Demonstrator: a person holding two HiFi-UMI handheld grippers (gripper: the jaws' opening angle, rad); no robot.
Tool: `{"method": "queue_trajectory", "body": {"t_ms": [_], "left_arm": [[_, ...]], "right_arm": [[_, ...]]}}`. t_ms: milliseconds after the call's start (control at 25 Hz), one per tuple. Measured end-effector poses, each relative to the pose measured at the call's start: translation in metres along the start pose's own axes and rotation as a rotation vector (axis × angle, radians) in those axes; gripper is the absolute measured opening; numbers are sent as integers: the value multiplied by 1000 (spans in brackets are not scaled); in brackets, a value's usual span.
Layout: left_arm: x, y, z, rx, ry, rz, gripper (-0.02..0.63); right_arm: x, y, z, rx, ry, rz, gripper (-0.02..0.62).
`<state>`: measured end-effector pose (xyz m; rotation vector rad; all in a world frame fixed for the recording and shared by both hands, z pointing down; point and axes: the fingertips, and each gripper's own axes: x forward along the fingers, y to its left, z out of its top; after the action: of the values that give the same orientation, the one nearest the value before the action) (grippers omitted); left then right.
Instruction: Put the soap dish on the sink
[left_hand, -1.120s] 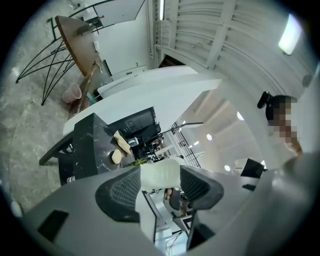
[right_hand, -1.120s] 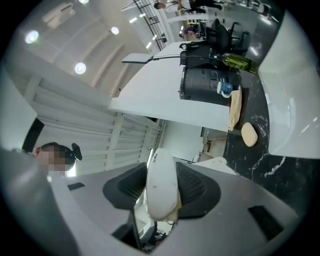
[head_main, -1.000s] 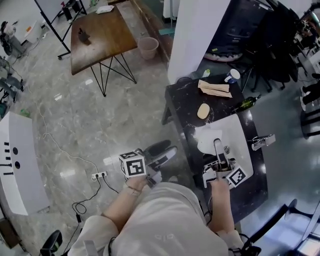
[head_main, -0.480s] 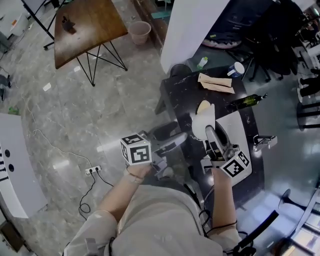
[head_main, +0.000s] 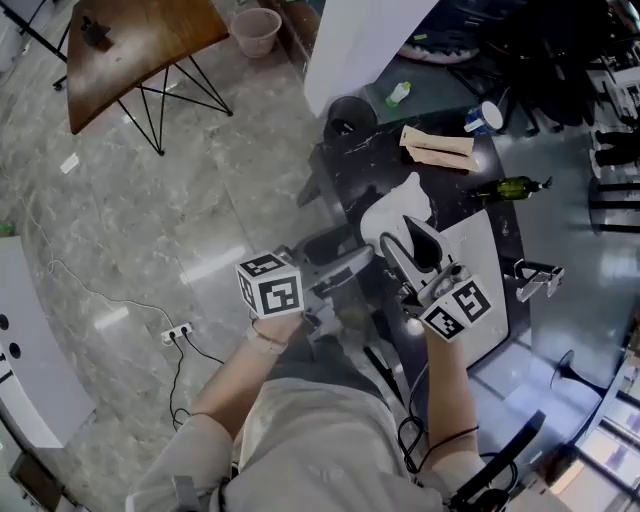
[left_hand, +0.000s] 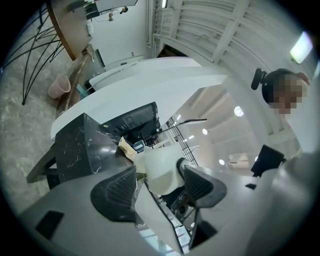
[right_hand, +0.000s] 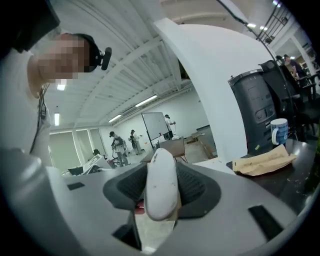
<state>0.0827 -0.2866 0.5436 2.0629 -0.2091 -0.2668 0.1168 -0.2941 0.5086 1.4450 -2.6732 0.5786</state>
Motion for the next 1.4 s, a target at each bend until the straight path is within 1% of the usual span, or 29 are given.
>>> {"method": "queue_trajectory", "body": {"t_ms": [160,280,400,560,720,960,1160,1280,1400], "left_arm": [[-1,29,2,-23,-6,-6,287],[-3,50,3,-46,-17,-10,287],[-3,61,4,-61,-29,-31,285],[1,78,8,-92,-44,-63,285],[7,100,11,-107,-50,-67,285],[7,105,11,-118,-27,-39,285],[9,114,9,-153,-52,-30,281],[9,120,7,-152,-46,-5,273],[10,123,8,-154,-48,-3,272]], "right_arm": [[28,-7,-22,-33,69,10,193],[42,-14,-36,-41,101,18,194],[51,-19,-44,-44,122,25,193],[65,-28,-49,-104,159,29,193],[79,-43,-58,-181,203,8,195],[83,-44,-60,-259,234,-5,195],[87,-48,-63,-312,262,-16,195],[90,-52,-67,-333,287,-25,195],[93,-54,-69,-344,296,-29,195]]}}
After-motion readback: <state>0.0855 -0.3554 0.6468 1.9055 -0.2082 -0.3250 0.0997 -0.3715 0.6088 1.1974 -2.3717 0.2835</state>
